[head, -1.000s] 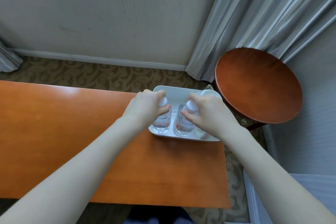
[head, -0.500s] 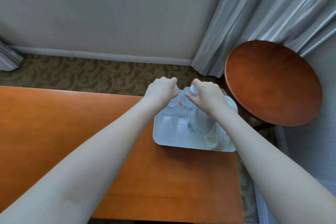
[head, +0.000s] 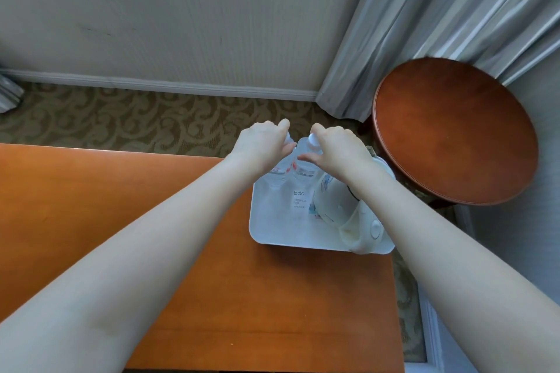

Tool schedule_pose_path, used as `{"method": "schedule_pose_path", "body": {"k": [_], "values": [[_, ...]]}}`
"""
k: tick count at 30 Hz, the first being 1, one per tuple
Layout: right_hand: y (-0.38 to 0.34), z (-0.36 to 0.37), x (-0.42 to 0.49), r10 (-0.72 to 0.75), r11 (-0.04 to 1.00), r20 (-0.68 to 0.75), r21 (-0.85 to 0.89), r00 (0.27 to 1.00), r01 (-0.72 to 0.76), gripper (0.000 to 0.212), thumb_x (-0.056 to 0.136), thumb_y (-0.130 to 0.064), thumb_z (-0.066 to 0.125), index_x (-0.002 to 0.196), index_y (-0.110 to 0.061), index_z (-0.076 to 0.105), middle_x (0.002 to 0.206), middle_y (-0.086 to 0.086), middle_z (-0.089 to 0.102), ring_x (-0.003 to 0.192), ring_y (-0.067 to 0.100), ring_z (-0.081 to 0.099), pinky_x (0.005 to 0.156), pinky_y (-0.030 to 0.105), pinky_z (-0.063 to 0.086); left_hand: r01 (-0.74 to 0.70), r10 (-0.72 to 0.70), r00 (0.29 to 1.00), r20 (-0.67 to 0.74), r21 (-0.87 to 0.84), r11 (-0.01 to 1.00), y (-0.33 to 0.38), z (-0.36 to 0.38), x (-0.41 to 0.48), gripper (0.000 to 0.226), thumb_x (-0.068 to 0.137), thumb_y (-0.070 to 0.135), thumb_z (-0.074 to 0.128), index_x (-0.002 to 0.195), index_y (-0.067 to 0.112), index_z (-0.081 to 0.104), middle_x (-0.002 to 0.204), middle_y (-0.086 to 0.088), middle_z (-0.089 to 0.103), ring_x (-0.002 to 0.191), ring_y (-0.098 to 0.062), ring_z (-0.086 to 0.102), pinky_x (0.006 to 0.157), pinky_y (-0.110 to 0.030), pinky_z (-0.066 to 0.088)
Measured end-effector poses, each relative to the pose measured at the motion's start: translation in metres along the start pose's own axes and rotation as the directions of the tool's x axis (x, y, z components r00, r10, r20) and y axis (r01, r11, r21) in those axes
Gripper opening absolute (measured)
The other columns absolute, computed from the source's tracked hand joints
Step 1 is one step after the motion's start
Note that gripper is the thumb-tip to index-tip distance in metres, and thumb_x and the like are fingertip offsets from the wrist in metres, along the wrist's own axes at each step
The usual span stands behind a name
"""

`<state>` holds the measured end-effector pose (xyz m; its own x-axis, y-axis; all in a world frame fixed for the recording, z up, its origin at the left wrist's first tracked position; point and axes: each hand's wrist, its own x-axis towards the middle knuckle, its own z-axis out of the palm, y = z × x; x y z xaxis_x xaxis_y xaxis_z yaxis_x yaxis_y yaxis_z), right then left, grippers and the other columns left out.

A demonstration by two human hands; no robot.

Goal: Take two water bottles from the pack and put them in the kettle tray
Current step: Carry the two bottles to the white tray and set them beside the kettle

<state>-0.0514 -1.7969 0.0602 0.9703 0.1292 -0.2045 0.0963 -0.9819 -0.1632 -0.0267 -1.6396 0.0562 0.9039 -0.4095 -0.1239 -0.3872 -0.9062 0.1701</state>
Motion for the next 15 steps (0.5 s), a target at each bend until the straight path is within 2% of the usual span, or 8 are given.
{"method": "schedule_pose_path", "body": {"k": [3, 5, 7, 10, 12, 15], "values": [[0.003, -0.012, 0.002, -0.073, 0.987, 0.041, -0.143, 0.996, 0.078, 0.056, 0.084, -0.055, 0.057, 0.120, -0.013, 0.048, 0.108, 0.011, 0.062, 0.098, 0.030, 0.057, 0.066, 0.037, 0.042, -0.014, 0.005, 0.995, 0.099, 0.088, 0.996, -0.004, -0.009, 0.004, 0.040, 0.091, 0.049, 0.046, 0.096, 0.009, 0.045, 0.079, -0.006, 0.044, 0.070, -0.025, 0.045, 0.057, -0.035, 0.035], [0.003, -0.020, 0.004, -0.155, 0.963, 0.075, -0.212, 0.985, 0.167, 0.058, 0.085, -0.050, 0.060, 0.129, -0.016, 0.043, 0.115, 0.011, 0.057, 0.107, 0.029, 0.053, 0.072, 0.039, 0.046, -0.066, 0.043, 0.986, 0.159, 0.137, 0.988, -0.008, -0.017, 0.007, 0.046, 0.089, 0.052, 0.049, 0.103, 0.009, 0.049, 0.086, -0.009, 0.049, 0.077, -0.028, 0.050, 0.060, -0.035, 0.037], [0.002, -0.024, 0.008, -0.244, 0.919, 0.137, -0.282, 0.960, 0.274, 0.058, 0.085, -0.041, 0.064, 0.133, -0.019, 0.040, 0.116, 0.010, 0.054, 0.108, 0.028, 0.050, 0.068, 0.038, 0.045, -0.145, 0.108, 0.973, 0.202, 0.174, 0.974, -0.012, -0.024, 0.010, 0.052, 0.086, 0.051, 0.055, 0.116, 0.010, 0.047, 0.100, -0.011, 0.056, 0.090, -0.031, 0.057, 0.061, -0.036, 0.040], [0.002, -0.023, 0.013, -0.338, 0.841, 0.196, -0.375, 0.920, 0.389, 0.047, 0.089, -0.029, 0.062, 0.130, -0.018, 0.043, 0.109, 0.010, 0.054, 0.102, 0.026, 0.052, 0.062, 0.034, 0.040, -0.320, 0.265, 0.934, 0.240, 0.232, 0.918, -0.021, -0.030, 0.012, 0.054, 0.085, 0.036, 0.063, 0.129, 0.014, 0.040, 0.107, -0.010, 0.058, 0.090, -0.028, 0.058, 0.061, -0.035, 0.043], [0.003, -0.021, 0.015, -0.337, 0.850, 0.203, -0.356, 0.920, 0.389, 0.034, 0.092, -0.021, 0.059, 0.123, -0.014, 0.049, 0.102, 0.010, 0.053, 0.091, 0.024, 0.049, 0.061, 0.034, 0.040, -0.389, 0.332, 0.907, 0.260, 0.210, 0.897, -0.025, -0.030, 0.012, 0.041, 0.089, 0.023, 0.059, 0.127, 0.016, 0.044, 0.107, -0.009, 0.057, 0.084, -0.024, 0.052, 0.060, -0.034, 0.042], [0.002, -0.019, 0.017, -0.308, 0.882, 0.199, -0.307, 0.930, 0.358, 0.026, 0.092, -0.014, 0.058, 0.117, -0.011, 0.053, 0.100, 0.011, 0.054, 0.079, 0.023, 0.043, 0.061, 0.035, 0.041, -0.413, 0.367, 0.896, 0.250, 0.167, 0.895, -0.028, -0.028, 0.012, 0.031, 0.091, 0.020, 0.056, 0.121, 0.014, 0.050, 0.106, -0.010, 0.058, 0.090, -0.026, 0.054, 0.065, -0.038, 0.047]]}}
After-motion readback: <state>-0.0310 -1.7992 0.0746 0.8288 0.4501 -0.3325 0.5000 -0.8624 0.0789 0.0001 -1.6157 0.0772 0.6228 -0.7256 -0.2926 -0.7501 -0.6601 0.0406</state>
